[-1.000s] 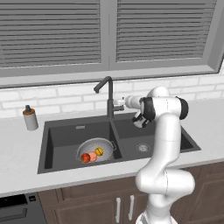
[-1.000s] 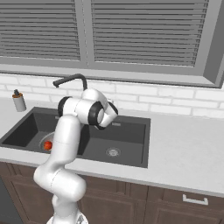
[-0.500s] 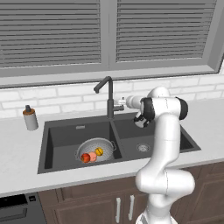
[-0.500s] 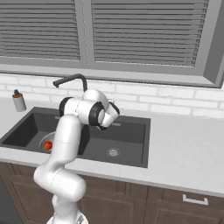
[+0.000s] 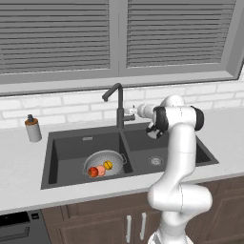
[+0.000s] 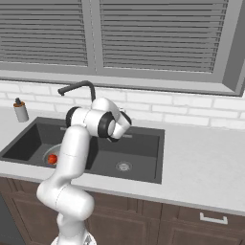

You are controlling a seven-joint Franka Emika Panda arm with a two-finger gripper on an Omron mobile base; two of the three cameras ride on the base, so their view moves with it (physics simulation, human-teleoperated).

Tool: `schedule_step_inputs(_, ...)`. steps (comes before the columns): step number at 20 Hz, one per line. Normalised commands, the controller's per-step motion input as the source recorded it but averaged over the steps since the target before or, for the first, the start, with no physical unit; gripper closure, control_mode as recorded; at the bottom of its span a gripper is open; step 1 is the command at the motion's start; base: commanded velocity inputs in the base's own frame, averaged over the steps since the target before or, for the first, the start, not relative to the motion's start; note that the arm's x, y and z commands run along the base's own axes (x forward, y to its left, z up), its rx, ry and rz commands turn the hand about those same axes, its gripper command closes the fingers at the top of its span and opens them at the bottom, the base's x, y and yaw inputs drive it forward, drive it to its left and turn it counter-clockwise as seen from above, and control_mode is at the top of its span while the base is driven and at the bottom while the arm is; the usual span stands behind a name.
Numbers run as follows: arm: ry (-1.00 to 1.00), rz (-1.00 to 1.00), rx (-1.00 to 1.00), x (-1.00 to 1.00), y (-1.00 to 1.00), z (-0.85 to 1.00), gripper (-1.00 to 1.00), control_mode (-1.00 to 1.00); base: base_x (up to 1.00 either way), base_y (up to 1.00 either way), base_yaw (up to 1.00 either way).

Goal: Put the colander in the sink, put the tangerine, peach, apple in the colander, and turn on the sink faucet and pour water over the colander.

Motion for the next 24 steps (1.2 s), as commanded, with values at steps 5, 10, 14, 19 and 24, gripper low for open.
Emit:
schedule_step_inputs(5,0.0,0.0,0.01,0.0,-0.33,0.0,-1.0,-1.0,0.0,0.0,0.0)
schedule_step_inputs(10,0.0,0.0,0.0,0.0,-0.38,0.0,-1.0,-1.0,0.0,0.0,0.0)
schedule_step_inputs(14,0.0,0.0,0.0,0.0,-0.5,0.0,-1.0,-1.0,0.0,0.0,0.0)
schedule_step_inputs(19,0.0,0.0,0.0,0.0,-0.76,0.0,-1.0,-1.0,0.0,0.0,0.0)
schedule_step_inputs(24,0.0,0.0,0.01,0.0,-0.85,0.0,-1.0,-1.0,0.0,0.0,0.0)
